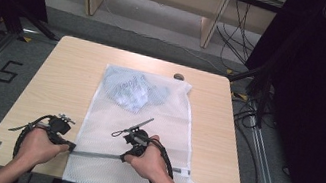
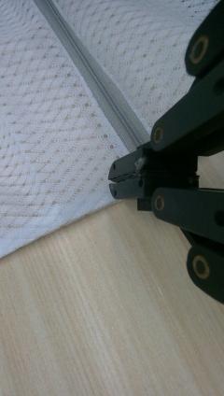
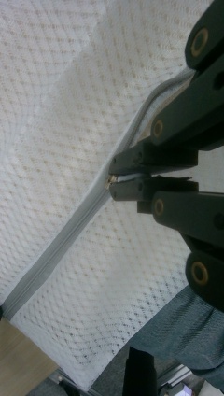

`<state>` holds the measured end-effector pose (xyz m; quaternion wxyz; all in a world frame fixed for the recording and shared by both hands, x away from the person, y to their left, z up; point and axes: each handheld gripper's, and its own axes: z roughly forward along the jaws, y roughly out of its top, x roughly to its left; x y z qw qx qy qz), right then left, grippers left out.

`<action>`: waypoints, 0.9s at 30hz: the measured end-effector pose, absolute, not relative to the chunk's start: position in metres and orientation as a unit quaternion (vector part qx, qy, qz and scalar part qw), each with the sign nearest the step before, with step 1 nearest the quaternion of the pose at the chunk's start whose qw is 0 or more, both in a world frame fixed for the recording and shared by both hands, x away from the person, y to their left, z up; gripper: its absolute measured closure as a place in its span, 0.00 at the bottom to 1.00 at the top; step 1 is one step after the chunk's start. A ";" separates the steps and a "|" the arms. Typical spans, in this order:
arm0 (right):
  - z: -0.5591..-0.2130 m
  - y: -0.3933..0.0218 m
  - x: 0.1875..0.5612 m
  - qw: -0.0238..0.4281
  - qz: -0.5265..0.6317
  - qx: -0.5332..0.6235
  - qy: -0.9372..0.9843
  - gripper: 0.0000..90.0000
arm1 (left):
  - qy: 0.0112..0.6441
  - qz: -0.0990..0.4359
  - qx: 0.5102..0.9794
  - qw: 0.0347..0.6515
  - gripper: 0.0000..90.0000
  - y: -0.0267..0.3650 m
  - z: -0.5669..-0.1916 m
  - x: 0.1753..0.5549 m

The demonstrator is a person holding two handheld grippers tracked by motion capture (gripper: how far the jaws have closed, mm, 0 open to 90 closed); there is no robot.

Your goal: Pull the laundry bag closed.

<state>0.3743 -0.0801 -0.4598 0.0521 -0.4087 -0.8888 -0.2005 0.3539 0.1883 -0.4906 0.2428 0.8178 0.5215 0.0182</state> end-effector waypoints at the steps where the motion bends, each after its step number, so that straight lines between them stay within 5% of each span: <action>1: -0.460 -0.080 0.375 0.052 -0.201 -0.410 -0.888 0.97 | 0.522 0.017 0.818 0.241 0.99 0.188 -0.490 0.354; 27: -0.458 -0.088 0.377 0.062 -0.196 -0.420 -0.884 0.97 | 0.519 0.018 0.821 0.239 0.99 0.188 -0.490 0.354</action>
